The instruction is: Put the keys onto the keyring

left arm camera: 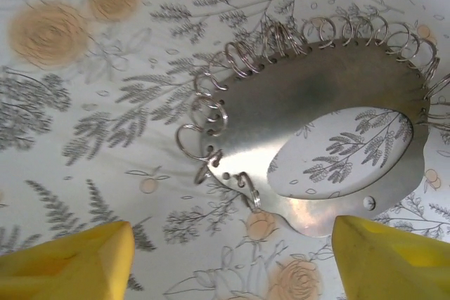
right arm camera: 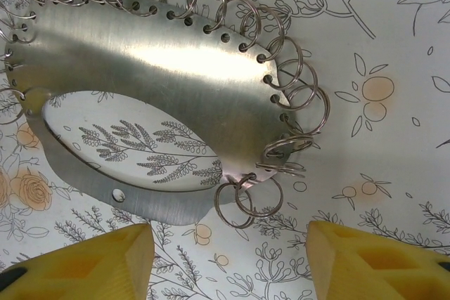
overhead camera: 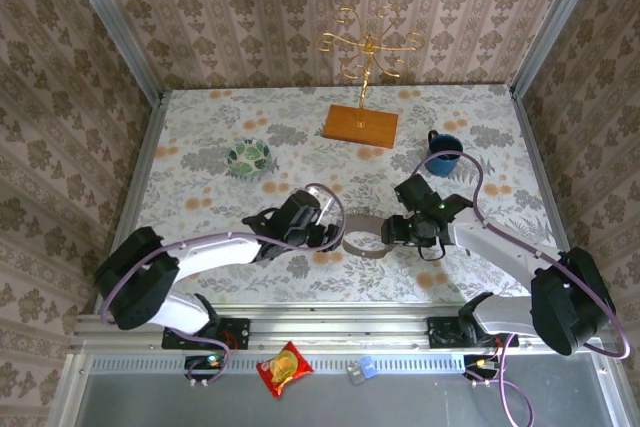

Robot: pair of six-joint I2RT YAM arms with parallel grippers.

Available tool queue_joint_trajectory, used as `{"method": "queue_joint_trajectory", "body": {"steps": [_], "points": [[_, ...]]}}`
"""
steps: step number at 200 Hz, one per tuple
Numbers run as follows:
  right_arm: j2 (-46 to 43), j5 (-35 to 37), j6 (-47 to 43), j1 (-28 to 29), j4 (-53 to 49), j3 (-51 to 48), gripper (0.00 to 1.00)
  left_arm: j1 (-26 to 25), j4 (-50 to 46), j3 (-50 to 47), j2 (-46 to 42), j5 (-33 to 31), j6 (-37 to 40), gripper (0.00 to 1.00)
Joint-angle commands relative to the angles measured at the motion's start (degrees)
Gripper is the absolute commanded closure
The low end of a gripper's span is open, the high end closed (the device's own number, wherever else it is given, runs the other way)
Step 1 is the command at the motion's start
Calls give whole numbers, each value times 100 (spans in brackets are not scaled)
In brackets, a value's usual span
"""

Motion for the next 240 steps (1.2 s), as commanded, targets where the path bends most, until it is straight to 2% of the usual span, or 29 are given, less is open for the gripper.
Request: {"method": "queue_joint_trajectory", "body": {"steps": [1, 30, 80, 240], "points": [[0, 35, 71, 19, -48, 229, 40, -36, -679, 498, 352, -17, -290, 32], [-131, 112, 110, 27, -54, 178, 40, -36, -1051, 930, 808, 43, -610, 39], [-418, 238, 137, 17, -103, 29, 40, -36, -1260, 1207, 1255, 309, -730, 61], [-516, 248, 154, 15, -136, -3, 39, -45, -1292, 1551, 1799, 492, -646, 84]]}}
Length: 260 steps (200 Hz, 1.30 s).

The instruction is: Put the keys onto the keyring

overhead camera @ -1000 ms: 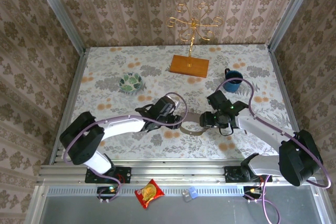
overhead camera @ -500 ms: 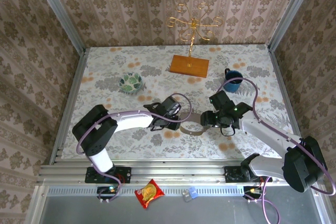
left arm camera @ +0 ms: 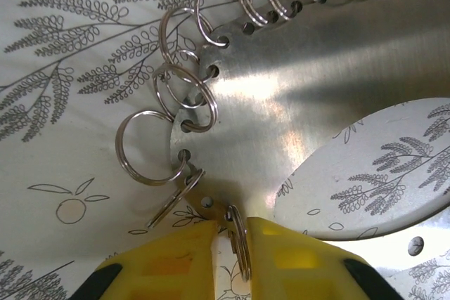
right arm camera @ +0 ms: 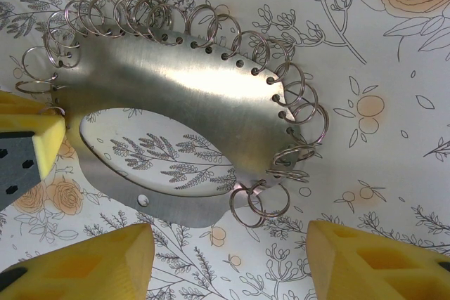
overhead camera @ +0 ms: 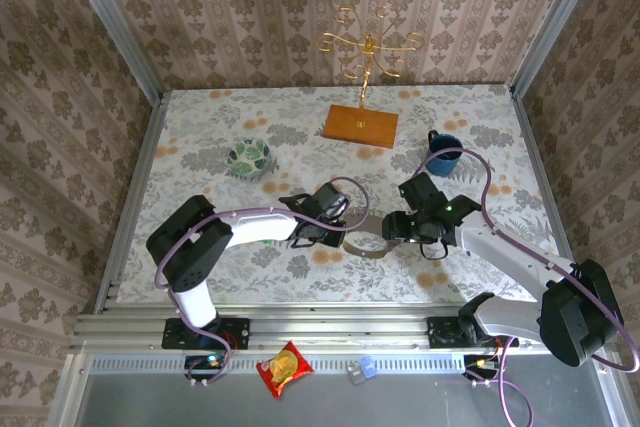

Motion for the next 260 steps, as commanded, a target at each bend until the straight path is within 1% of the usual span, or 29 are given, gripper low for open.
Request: {"method": "queue_joint_trajectory", "body": {"steps": [1, 26, 43, 66, 71, 83, 109, 139, 158, 177, 195, 218, 244, 253, 260], "points": [[-123, 167, 63, 15, -135, -31, 40, -34, -121, 155, 50, 78, -17, 84], [-196, 187, 61, 14, -172, -15, 40, -56, -136, 135, -58, -35, 10, 88], [-260, 195, 58, 16, -198, 5, 40, -93, -234, 152, -198, -177, 115, 93], [-388, 185, -36, 19, -170, 35, 39, -210, -428, 202, -458, -398, 460, 100], [-418, 188, -71, 19, -151, 45, 39, -241, -477, 219, -524, -420, 579, 100], [-540, 214, -176, 19, -89, 72, 39, -317, -605, 257, -690, -491, 950, 100], [-880, 233, -555, 17, 87, 183, 37, -490, -1068, 407, -1105, -675, 2041, 100], [-1482, 402, -1062, 14, 399, 208, 34, -507, -1593, 546, -1732, -691, 3349, 100], [-1836, 323, -1477, 15, 882, 123, 33, -497, -1785, 596, -2198, -654, 4148, 100], [-2102, -100, -2022, 19, 1350, 37, 36, -475, -1818, 559, -2644, -532, 4936, 100], [-2182, -916, -2532, 21, 1655, 76, 38, -422, -1783, 449, -3017, -325, 5655, 100], [-2094, -1797, -3104, 30, 1677, 266, 41, -325, -1808, 420, -3314, -178, 6324, 100], [-1953, -2354, -3573, 139, 1642, 441, 43, -272, -1919, 511, -3517, 4, 6883, 100], [-1910, -2465, -3747, 223, 1665, 494, 48, -279, -1958, 561, -3596, 177, 7054, 100], [-1874, -2460, -3895, 322, 1656, 525, 49, -287, -1954, 589, -3669, 361, 7171, 100]]}}
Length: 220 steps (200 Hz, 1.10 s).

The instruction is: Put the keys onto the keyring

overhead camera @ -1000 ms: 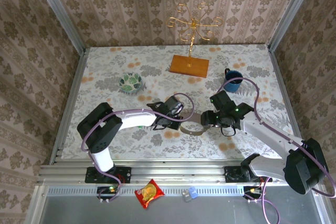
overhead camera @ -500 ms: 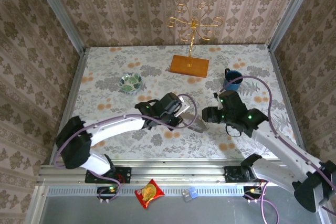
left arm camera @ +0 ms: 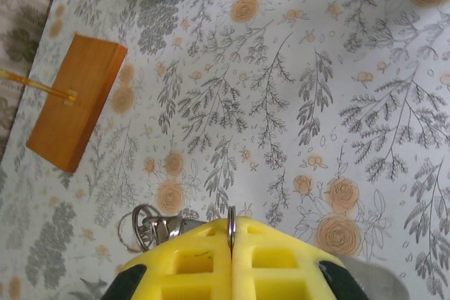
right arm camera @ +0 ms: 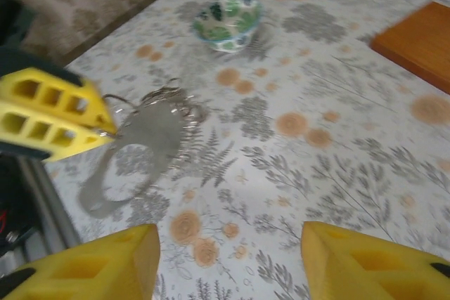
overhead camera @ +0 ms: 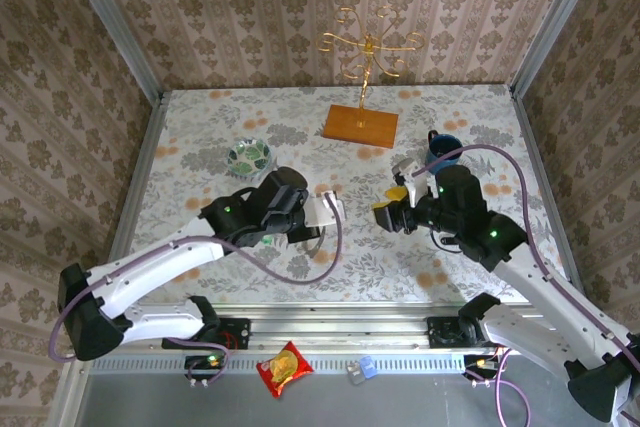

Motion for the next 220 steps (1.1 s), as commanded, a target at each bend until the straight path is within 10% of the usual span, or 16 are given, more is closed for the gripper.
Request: {"method": "queue_joint_trajectory", "body": {"steps": [1, 79, 220], "points": [[85, -727, -822, 239, 144, 302, 49, 0, -149, 184, -255, 596, 937, 100], [57, -381, -2457, 1264, 1079, -447, 59, -41, 268, 45, -645, 1229, 1807, 100], [389, 183, -2448, 1625, 2923, -1387, 75, -13, 472, -193, -307, 1647, 980, 100]]}}
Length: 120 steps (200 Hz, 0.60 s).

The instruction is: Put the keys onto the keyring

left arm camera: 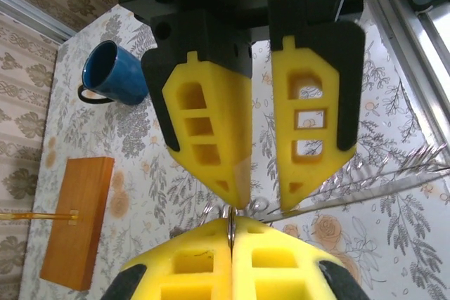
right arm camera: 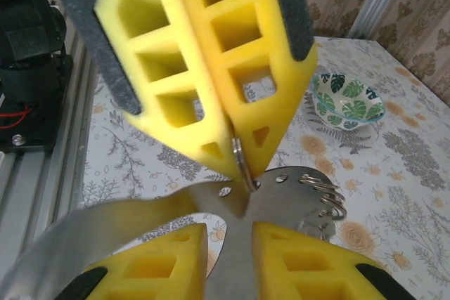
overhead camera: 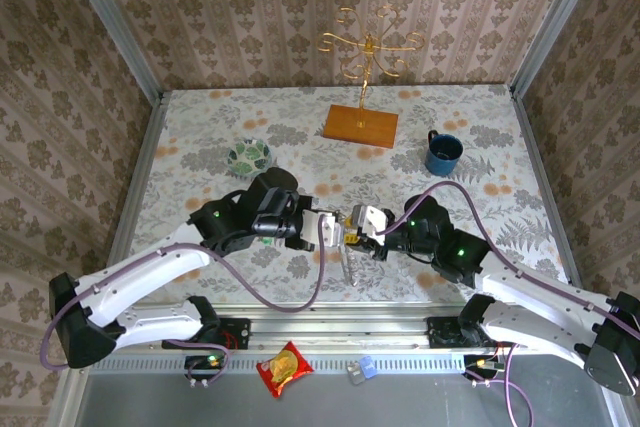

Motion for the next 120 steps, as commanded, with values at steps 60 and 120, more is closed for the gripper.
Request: {"method": "queue_joint_trajectory", "body": {"steps": [60, 120], "points": [[185, 236, -85, 59, 573, -216, 72, 153, 126, -189, 207, 530, -842, 100], [264, 108, -80, 65, 651, -205, 73, 241, 408, -436, 171, 806, -893, 100]]}}
